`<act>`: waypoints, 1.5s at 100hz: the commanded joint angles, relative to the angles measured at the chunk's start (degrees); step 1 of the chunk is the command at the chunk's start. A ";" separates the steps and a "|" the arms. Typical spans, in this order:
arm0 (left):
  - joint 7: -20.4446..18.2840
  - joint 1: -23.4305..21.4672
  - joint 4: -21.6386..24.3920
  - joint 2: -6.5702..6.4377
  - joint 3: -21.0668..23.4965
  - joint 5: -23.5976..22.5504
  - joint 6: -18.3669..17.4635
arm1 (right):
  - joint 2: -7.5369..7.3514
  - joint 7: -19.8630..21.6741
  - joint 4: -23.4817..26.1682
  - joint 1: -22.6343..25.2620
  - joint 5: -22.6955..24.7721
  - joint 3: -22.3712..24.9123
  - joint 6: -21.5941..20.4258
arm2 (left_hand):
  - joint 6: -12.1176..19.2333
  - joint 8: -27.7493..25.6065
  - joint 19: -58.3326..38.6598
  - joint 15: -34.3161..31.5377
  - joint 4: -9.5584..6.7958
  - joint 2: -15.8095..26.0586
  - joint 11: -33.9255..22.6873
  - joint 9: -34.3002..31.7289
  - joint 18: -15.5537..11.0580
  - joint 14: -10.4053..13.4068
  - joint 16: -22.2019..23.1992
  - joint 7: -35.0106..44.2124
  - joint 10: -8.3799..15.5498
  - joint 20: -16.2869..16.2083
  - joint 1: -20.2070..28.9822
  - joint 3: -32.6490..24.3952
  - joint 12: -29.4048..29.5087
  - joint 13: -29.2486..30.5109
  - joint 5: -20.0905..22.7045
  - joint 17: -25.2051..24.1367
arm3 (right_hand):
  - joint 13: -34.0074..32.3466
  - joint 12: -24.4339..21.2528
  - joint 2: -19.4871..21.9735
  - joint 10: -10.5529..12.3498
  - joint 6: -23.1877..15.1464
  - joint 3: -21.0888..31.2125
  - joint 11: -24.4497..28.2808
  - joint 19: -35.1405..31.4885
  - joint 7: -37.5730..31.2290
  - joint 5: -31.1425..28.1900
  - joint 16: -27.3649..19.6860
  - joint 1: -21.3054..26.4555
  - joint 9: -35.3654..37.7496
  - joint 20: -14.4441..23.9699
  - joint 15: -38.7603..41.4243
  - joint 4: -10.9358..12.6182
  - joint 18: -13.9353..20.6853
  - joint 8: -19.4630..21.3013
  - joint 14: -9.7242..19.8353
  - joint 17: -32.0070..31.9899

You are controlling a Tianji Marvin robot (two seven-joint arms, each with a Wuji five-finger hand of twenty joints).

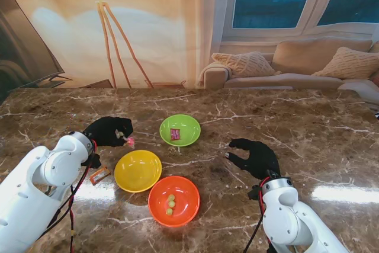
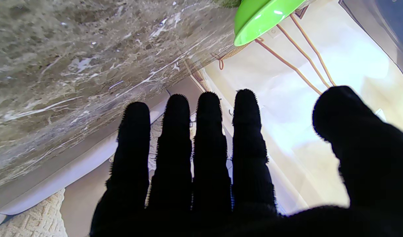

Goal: Portion candies into small dishes

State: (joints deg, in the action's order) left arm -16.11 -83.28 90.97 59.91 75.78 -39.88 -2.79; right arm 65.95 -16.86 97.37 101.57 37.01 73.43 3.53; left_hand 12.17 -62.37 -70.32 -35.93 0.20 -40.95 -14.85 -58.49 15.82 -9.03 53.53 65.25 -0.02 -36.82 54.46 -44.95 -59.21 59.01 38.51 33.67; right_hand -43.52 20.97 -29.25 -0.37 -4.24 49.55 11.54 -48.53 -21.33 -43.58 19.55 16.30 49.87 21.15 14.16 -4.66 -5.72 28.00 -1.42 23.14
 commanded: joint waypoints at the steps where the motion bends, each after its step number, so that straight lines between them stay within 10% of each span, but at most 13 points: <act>1: -1.21 -1.18 0.55 -0.27 -0.73 0.03 -0.67 | 0.09 0.83 0.09 0.53 -0.14 -0.12 0.33 | 0.12 -2.01 -0.42 -0.34 -1.00 1.55 -2.28 -4.11 1.50 -0.98 0.89 0.38 0.34 -1.59 2.25 -1.11 -2.60 0.61 0.51 -0.91 | -1.26 0.72 0.92 -0.26 -1.65 1.05 0.33 -1.57 -0.35 -0.35 1.02 -2.43 0.36 0.57 0.40 0.62 0.98 0.66 -0.59 0.22; 83: -5.87 -2.63 2.03 -1.37 -2.97 0.81 -5.91 | 0.13 0.72 0.24 0.82 -0.31 0.16 0.24 | -1.71 1.96 2.71 3.05 1.43 3.18 -4.47 1.03 0.46 -1.03 1.53 -3.51 -2.01 -2.34 2.98 4.87 -1.26 -4.68 -4.41 -5.45 | -1.07 0.70 0.89 -0.25 -1.64 1.01 0.30 -1.57 -0.23 -0.15 1.02 -2.32 0.26 0.61 0.34 0.63 0.90 0.63 -0.58 0.08; 93: -6.59 -2.78 2.05 -1.53 -2.69 1.03 -6.65 | 0.13 0.70 0.28 0.86 -0.29 0.19 0.25 | -2.66 6.47 4.49 4.10 1.29 2.36 -3.49 4.29 0.00 -0.82 -0.85 -7.27 -2.75 -2.72 0.60 4.92 1.63 -7.75 -6.31 -7.52 | -1.13 0.69 0.88 -0.28 -1.67 1.02 0.29 -1.57 -0.23 -0.17 1.03 -2.30 0.24 0.62 0.37 0.62 0.92 0.64 -0.62 0.09; 104: -8.13 -2.99 2.34 -1.86 -2.02 1.42 -8.17 | 0.14 0.64 0.34 0.92 -0.24 0.24 0.29 | -7.36 15.90 10.66 7.70 1.54 2.87 -12.41 18.87 -1.55 -1.32 -7.87 -19.45 -4.05 -3.37 -10.35 6.11 22.80 -16.39 -9.90 -14.86 | -1.10 0.69 0.82 -0.39 -1.66 1.03 0.29 -1.57 -0.24 -0.20 1.03 -2.25 0.22 0.62 0.36 0.62 0.84 0.65 -0.73 0.03; 150: -6.93 -7.67 7.15 -1.66 4.43 -2.07 -8.22 | 0.14 0.52 0.30 0.86 -0.12 0.15 0.23 | -10.34 22.34 15.86 11.34 1.29 5.16 -9.65 24.86 -2.22 -1.55 -9.74 -27.18 -4.66 -4.60 -13.03 11.06 25.28 -22.84 -12.18 -20.55 | -1.13 0.69 0.80 -0.28 -1.60 1.00 0.32 -1.58 -0.22 -0.16 1.03 -2.24 0.29 0.65 0.39 0.61 0.77 0.64 -0.69 0.03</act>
State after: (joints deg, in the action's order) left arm -23.10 -89.93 97.15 58.58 79.21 -41.51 -11.95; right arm 65.96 -16.94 97.74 101.95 37.03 73.60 3.52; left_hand 2.83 -42.14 -55.40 -25.74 0.66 -37.07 -24.66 -35.60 14.12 -9.93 44.76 39.59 -3.67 -39.75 42.21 -34.97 -34.49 36.98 26.82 13.88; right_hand -43.52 20.98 -29.25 -0.38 -4.24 49.55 11.54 -48.53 -21.33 -43.58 19.55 16.30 49.87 21.15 14.16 -4.66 -5.72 28.00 -1.45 23.14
